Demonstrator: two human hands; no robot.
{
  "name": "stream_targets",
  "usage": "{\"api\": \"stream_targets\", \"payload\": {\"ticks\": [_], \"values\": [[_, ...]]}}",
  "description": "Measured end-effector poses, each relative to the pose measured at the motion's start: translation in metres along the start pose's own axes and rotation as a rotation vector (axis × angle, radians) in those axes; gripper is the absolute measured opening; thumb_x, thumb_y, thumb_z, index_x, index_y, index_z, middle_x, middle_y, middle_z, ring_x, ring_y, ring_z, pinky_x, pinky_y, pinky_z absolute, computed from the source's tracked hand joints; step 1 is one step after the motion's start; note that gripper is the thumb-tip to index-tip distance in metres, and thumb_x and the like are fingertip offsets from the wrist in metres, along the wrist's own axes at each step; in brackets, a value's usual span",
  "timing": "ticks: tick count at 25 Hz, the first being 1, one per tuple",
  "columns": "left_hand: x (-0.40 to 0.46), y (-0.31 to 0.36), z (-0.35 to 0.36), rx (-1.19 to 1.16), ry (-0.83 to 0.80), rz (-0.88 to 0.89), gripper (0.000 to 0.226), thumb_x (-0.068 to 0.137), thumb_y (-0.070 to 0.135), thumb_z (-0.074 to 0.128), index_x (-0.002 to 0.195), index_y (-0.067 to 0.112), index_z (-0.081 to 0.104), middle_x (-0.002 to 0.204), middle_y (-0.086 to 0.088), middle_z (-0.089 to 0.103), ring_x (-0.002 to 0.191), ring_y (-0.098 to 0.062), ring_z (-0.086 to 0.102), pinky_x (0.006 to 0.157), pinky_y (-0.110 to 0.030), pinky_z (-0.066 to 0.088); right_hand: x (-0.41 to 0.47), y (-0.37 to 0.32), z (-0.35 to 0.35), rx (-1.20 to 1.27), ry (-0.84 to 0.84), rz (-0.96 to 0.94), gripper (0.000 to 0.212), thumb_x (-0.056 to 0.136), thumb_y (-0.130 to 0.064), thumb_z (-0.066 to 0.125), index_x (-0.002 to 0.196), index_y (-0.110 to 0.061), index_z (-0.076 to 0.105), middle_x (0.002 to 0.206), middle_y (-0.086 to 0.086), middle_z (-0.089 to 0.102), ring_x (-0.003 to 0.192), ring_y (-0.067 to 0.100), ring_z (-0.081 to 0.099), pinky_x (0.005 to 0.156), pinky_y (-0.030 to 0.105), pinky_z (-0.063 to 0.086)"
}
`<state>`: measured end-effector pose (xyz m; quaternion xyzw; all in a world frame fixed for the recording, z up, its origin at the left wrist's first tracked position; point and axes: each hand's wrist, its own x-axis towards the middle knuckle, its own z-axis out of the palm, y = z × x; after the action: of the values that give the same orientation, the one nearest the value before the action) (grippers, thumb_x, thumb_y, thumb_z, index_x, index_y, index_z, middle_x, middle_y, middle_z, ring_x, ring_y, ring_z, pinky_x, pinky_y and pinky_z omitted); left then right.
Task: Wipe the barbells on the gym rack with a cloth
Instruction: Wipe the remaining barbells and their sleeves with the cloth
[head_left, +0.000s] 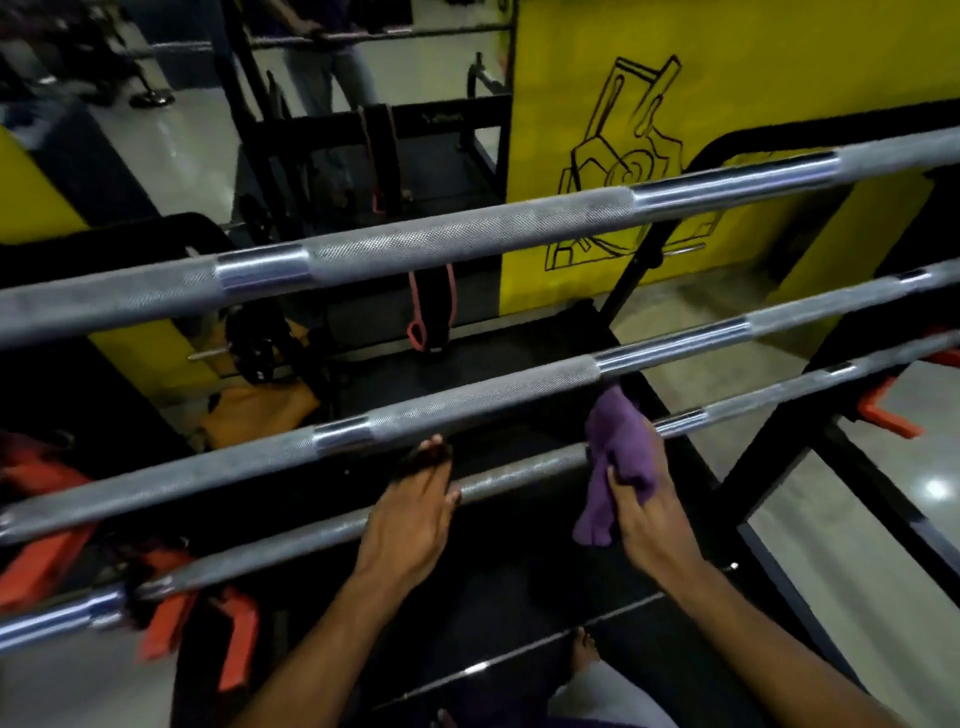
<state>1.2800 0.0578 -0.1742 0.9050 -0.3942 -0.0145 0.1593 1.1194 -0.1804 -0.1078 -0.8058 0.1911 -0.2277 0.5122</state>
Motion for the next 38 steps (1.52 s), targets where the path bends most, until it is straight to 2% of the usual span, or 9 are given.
{"api": "stream_targets", "payload": {"ticks": [2,5,10,17,22,26,30,34,38], "values": [[-0.011,-0.003,-0.003,-0.008,0.03,-0.1,0.059,0.104,0.037,0.029,0.154,0.006,0.034,0.161,-0.013,0.032,0.146,-0.027,0.036,0.118,-0.042,0.034,0.021,0.011,0.001,-0.07,-0.155,-0.168,0.036,0.094,-0.029,0.046,0.13,-0.033,0.051,0.133,-0.028,0.048,0.124,-0.006,0.048,0.104,0.014,0.038],[-0.028,-0.015,-0.008,0.082,0.091,-0.307,0.06,0.103,0.038,0.026,0.148,0.002,0.043,0.156,-0.016,0.04,0.143,-0.029,0.04,0.116,-0.049,0.035,0.052,0.036,0.004,-0.216,-0.237,-0.207,0.03,0.095,-0.036,0.044,0.119,-0.028,0.06,0.12,-0.011,0.06,0.111,0.014,0.06,0.098,0.039,0.048],[-0.036,-0.002,0.002,0.124,0.085,-0.579,0.059,0.103,0.039,0.026,0.147,0.005,0.045,0.157,-0.015,0.038,0.137,-0.032,0.043,0.123,-0.053,0.013,0.081,0.053,0.002,-0.742,-0.453,-0.423,0.049,0.08,-0.053,0.045,0.113,-0.02,0.058,0.098,0.002,0.062,0.09,0.029,0.06,0.086,0.042,0.043],[-0.028,0.017,0.005,0.029,0.174,-0.786,0.069,0.103,0.047,0.015,0.154,0.003,0.033,0.163,-0.014,0.026,0.152,-0.027,0.02,0.125,-0.042,0.005,0.11,0.076,-0.005,-0.883,-0.77,-0.73,0.078,0.061,-0.044,0.067,0.135,-0.02,0.054,0.107,0.009,0.06,0.076,0.029,0.061,0.067,0.04,0.052],[-0.036,0.011,0.001,-0.061,0.289,-1.05,0.062,0.109,0.036,0.029,0.157,-0.001,0.016,0.166,-0.019,0.004,0.154,-0.03,-0.006,0.125,-0.048,0.004,0.128,0.06,0.002,-0.838,-0.951,-0.673,0.056,0.087,-0.036,0.064,0.137,-0.02,0.045,0.118,0.008,0.059,0.102,0.033,0.063,0.082,0.039,0.051],[-0.036,0.011,0.0,-0.147,0.31,-1.088,0.063,0.109,0.035,0.027,0.158,-0.001,0.01,0.167,-0.016,-0.004,0.154,-0.029,-0.013,0.126,-0.045,0.0,0.125,0.02,0.051,-0.607,-1.035,-0.48,0.022,0.101,-0.03,0.05,0.117,-0.016,0.056,0.101,0.005,0.061,0.105,0.031,0.063,0.079,0.03,0.043],[-0.035,0.011,-0.008,-0.149,0.231,-1.127,0.064,0.109,0.038,0.028,0.159,0.003,0.008,0.167,-0.012,-0.01,0.154,-0.028,-0.013,0.123,-0.05,0.003,0.08,-0.003,0.138,-0.817,-0.979,-0.867,0.051,0.092,-0.035,0.059,0.137,-0.016,0.042,0.128,0.015,0.052,0.107,0.038,0.059,0.081,0.045,0.053],[-0.034,0.011,-0.011,-0.189,0.203,-1.146,0.064,0.109,0.04,0.026,0.16,0.008,0.005,0.167,-0.007,-0.014,0.153,-0.023,-0.015,0.124,-0.051,0.002,0.074,0.021,0.116,-0.906,-1.021,-1.281,0.072,0.067,-0.028,0.076,0.135,-0.024,0.053,0.145,0.018,0.045,0.111,0.043,0.053,0.076,0.046,0.05],[-0.038,0.009,-0.006,-0.223,0.232,-1.122,0.065,0.109,0.044,0.023,0.16,0.011,0.0,0.166,-0.003,-0.019,0.151,-0.02,-0.021,0.122,-0.046,-0.004,0.121,0.062,0.036,-0.747,-1.165,-1.224,0.083,0.063,-0.033,0.077,0.142,-0.03,0.05,0.156,0.01,0.038,0.124,0.041,0.049,0.083,0.048,0.055]]}}
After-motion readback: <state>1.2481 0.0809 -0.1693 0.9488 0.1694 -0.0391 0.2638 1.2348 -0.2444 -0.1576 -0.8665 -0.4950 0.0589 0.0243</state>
